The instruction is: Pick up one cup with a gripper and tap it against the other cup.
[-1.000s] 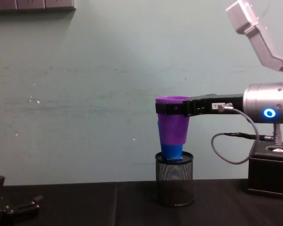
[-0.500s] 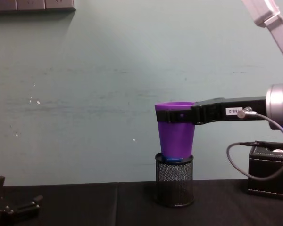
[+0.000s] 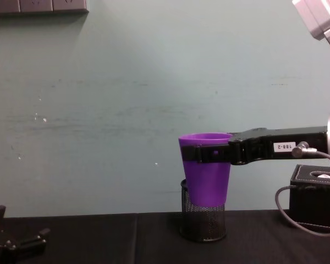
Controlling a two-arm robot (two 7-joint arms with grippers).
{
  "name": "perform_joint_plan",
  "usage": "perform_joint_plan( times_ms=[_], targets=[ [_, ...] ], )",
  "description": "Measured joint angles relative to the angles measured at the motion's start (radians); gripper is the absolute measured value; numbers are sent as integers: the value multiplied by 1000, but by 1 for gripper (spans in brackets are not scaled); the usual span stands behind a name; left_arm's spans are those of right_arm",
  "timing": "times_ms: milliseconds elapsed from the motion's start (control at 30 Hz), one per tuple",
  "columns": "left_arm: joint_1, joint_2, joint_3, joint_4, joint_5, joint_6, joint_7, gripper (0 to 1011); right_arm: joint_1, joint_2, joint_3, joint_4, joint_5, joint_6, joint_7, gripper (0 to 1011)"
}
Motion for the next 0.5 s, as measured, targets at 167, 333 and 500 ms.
perform_joint_plan(
  times_ms=[167,333,500],
  targets=[
    [0,0,0,0,0,0,0,1005,-8,17,-12,-18,10,-8,2,724],
    [0,0,0,0,0,0,0,1005,-14,30,-25,-36,23,-13,3,726],
    [0,0,0,0,0,0,0,1005,-15,35,-38,-32,28,-16,-2,726]
  ],
)
